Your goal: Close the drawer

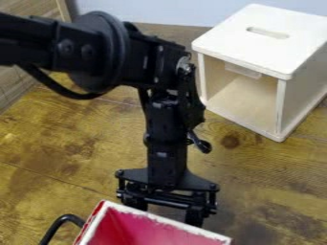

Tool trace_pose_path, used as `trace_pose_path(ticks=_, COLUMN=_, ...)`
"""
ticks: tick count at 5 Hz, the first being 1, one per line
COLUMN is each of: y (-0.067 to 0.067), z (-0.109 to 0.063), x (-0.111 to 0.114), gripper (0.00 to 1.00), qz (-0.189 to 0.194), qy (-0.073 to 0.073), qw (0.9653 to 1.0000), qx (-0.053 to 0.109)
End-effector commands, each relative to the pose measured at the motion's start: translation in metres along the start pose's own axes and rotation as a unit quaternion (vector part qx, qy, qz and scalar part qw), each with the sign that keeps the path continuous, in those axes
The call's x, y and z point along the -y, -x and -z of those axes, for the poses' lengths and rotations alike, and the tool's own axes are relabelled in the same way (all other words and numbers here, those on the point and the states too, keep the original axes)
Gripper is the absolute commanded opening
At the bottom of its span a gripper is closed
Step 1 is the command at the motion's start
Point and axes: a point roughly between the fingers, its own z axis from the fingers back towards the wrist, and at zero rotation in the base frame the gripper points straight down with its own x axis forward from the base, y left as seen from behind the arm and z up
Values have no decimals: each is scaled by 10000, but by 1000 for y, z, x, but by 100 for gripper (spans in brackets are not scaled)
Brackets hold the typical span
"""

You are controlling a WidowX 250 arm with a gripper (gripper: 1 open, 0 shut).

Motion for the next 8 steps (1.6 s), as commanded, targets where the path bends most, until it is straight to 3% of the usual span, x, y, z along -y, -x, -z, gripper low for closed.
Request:
trace_pose_path(ticks=1, y=-3, z=-15, x=10, gripper=100, qz=284, qy=-18, qw=9994, qx=189)
trace_pose_path(ticks=3, y=-3, z=-15, x=9, gripper=100, qz=791, qy=-285, qw=9963, qx=169)
trace_pose_path(ticks=5, y=-5, z=-16, x=11, gripper=100, qz=678, qy=-331, qw=9971, qx=104)
trace_pose_path(ticks=8, y=15, z=-17, x=8, gripper=100, qz=1452, qy=-640, qw=9873, qx=-15)
